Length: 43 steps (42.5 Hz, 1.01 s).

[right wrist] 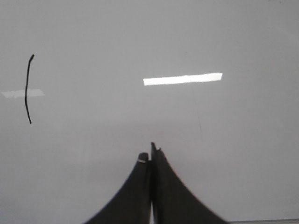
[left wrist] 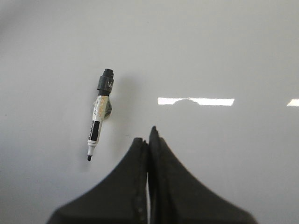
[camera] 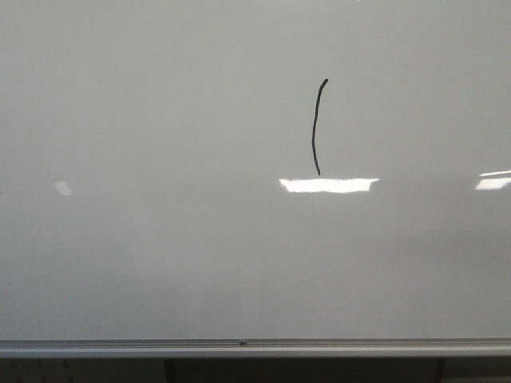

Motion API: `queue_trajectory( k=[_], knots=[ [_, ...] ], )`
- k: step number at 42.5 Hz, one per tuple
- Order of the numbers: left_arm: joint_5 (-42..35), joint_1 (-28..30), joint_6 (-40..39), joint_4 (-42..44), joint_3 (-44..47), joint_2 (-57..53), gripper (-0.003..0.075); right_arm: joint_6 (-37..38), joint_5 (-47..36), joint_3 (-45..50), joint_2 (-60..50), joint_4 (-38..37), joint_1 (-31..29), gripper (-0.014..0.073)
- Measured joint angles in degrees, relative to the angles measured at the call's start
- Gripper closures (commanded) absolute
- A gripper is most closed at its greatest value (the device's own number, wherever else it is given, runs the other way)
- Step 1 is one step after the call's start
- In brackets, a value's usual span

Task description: Write number 1 on whiteboard

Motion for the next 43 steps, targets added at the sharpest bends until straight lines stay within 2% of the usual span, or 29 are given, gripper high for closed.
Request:
queue_trajectory(
  k=[11,43],
  knots=[
    [0.0,0.0,0.0,0.0,0.0,0.0,0.0741,1.1,2.1,3.4,-4.4,-2.4,-0.1,0.0681],
    [-0.1,0.0,0.0,0.0,0.0,0.0,0.0741,1.3,2.5,3.4,-4.5,-2.4,-0.1,0.0681]
  ],
)
